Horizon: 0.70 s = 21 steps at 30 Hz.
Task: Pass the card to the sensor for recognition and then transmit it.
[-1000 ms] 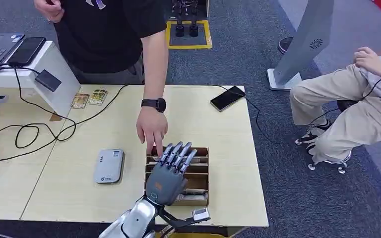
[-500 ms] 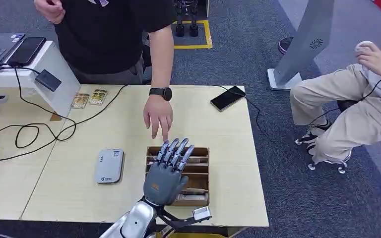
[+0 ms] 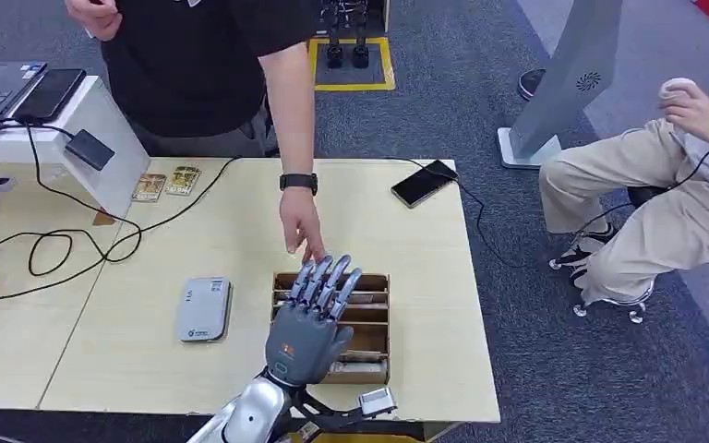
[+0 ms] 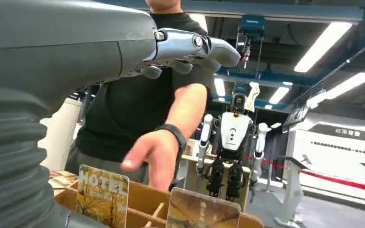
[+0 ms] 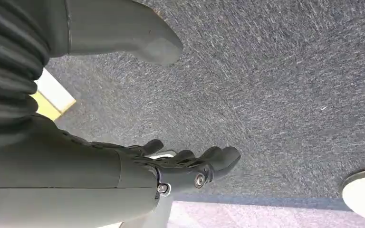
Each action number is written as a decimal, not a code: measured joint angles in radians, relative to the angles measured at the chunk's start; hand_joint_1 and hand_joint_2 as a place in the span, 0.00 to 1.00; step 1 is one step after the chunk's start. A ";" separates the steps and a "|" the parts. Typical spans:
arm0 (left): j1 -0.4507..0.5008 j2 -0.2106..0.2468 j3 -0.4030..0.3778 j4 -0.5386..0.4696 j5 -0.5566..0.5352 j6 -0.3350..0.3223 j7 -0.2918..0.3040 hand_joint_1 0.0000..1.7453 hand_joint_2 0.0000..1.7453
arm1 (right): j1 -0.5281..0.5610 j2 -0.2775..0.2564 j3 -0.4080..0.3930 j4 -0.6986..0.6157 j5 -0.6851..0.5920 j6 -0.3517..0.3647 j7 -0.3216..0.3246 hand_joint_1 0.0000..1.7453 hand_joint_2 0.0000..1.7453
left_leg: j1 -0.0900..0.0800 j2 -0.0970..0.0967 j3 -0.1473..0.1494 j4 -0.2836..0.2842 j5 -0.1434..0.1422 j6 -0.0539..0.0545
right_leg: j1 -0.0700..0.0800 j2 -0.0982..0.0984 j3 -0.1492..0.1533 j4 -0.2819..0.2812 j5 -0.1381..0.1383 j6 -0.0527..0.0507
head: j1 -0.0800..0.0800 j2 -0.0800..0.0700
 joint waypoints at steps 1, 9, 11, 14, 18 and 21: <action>0.010 -0.005 0.011 -0.019 0.000 0.000 -0.018 0.00 1.00 | 0.001 0.000 0.000 0.000 0.000 0.000 0.003 0.00 1.00 | 0.000 0.000 0.000 0.000 0.000 0.000 | 0.000 0.000 0.000 0.000 0.000 0.000 | 0.000 0.000; 0.058 -0.041 0.135 -0.102 0.002 0.000 -0.118 0.00 1.00 | 0.001 0.000 0.000 -0.004 0.003 0.000 0.011 0.00 1.00 | 0.000 0.000 0.000 0.000 0.000 0.000 | 0.000 0.000 0.000 0.000 0.000 0.000 | 0.000 0.000; 0.064 -0.048 0.157 -0.103 0.002 0.000 -0.118 0.00 1.00 | 0.001 0.000 0.000 -0.004 0.003 0.000 0.014 0.00 1.00 | 0.000 0.000 0.000 0.000 0.000 0.000 | 0.000 0.000 0.000 0.000 0.000 0.000 | 0.000 0.000; 0.082 -0.069 0.201 -0.111 0.010 0.000 -0.176 0.00 1.00 | 0.001 0.000 0.000 -0.005 -0.003 0.000 0.017 0.00 1.00 | 0.000 0.000 0.000 0.000 0.000 0.000 | 0.000 0.000 0.000 0.000 0.000 0.000 | 0.000 0.000; 0.111 -0.120 0.288 -0.136 0.016 0.000 -0.263 0.00 1.00 | 0.003 0.001 0.000 -0.008 -0.011 0.000 0.024 0.00 1.00 | 0.000 0.000 0.000 0.000 0.000 0.000 | 0.000 0.000 0.000 0.000 0.000 0.000 | 0.000 0.000; 0.118 -0.135 0.327 -0.152 0.016 0.000 -0.302 0.00 1.00 | 0.003 0.001 0.000 -0.010 -0.006 0.000 0.020 0.00 1.00 | 0.000 0.000 0.000 0.000 0.000 0.000 | 0.000 0.000 0.000 0.000 0.000 0.000 | 0.000 0.000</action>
